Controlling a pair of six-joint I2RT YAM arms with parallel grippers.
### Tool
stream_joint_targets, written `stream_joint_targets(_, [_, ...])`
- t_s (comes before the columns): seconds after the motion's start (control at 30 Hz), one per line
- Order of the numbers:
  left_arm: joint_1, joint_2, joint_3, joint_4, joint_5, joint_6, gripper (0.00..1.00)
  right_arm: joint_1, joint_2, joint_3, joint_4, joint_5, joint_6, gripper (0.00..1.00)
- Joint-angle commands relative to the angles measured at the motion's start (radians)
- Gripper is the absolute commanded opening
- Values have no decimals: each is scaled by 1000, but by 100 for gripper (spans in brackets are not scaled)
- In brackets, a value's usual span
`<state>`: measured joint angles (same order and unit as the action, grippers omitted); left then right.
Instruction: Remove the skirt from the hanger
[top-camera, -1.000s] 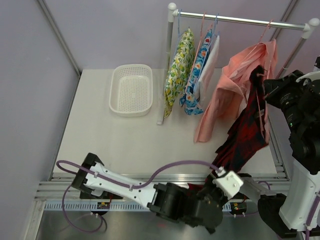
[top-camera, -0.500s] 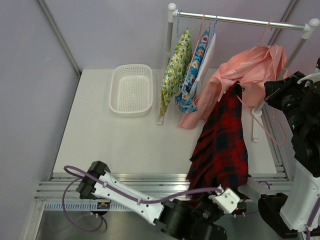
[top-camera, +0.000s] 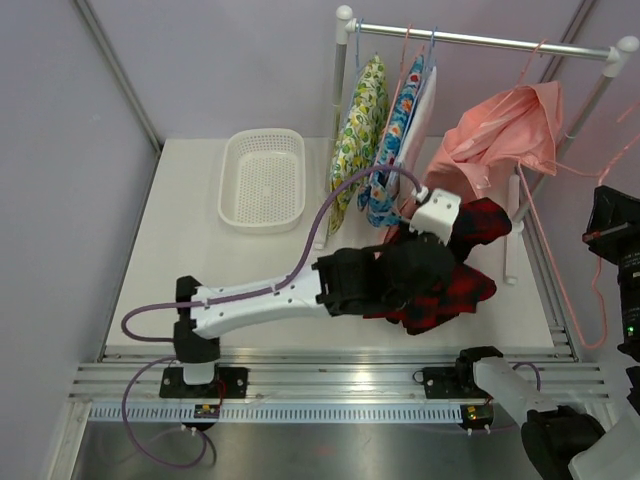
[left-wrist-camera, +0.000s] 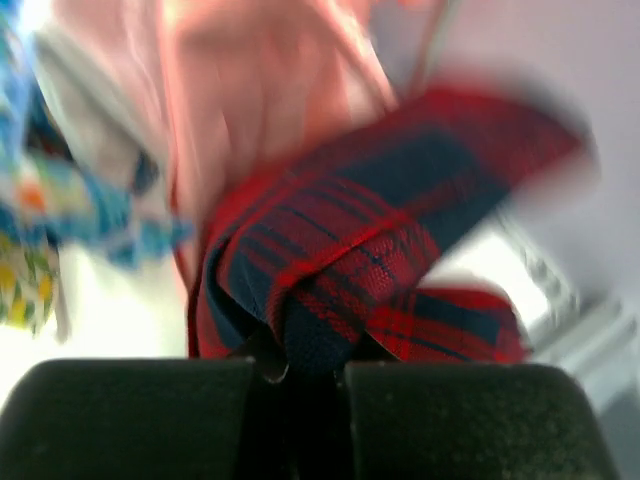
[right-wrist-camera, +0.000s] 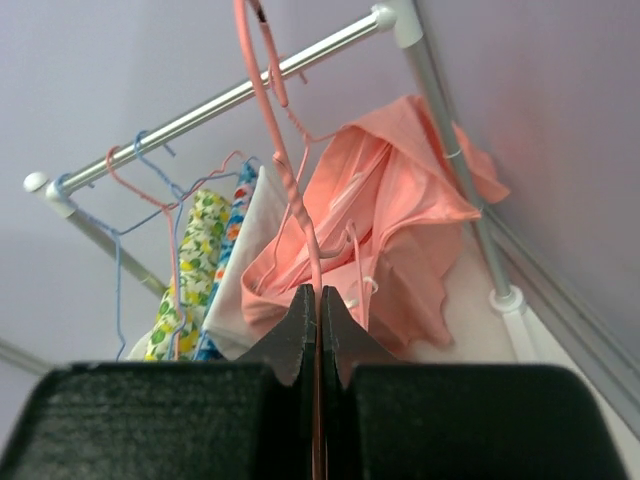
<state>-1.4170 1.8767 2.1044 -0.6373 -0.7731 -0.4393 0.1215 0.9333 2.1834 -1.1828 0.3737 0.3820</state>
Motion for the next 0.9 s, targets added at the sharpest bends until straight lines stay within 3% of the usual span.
stream_joint_targets(0.0, [-177, -184, -206, -5, -37, -77, 0, 38, 99, 21, 67, 169, -97, 0])
stream_joint_targets(0.03, [-209, -233, -325, -57, -61, -126, 0, 49, 140, 33, 87, 203, -113, 0])
stream_joint_targets(0.23, [-284, -602, -699, -370, -228, -508, 0, 81, 318, 159, 150, 238, -179, 0])
stream_joint_targets(0.33, [-287, -743, -751, -545, -274, -663, 0, 81, 357, 128, 277, 264, -239, 0])
stream_joint_targets(0.43, [-287, -830, -761, -588, -302, -665, 0, 81, 436, 174, 321, 304, -293, 0])
stream_joint_targets(0.6, [-287, -850, -730, -645, -341, -644, 0, 72, 556, 275, 354, 333, -341, 0])
stream_joint_targets(0.7, [-287, -861, -738, -654, -339, -644, 0, -8, 642, 369, 332, 308, -296, 0])
stream_joint_targets(0.77, [-287, -892, -754, -639, -330, -636, 0, -147, 691, 404, 286, 193, -203, 0])
stream_joint_targets(0.87, [-287, -947, -771, -618, -315, -616, 0, -245, 745, 431, 247, 97, -144, 0])
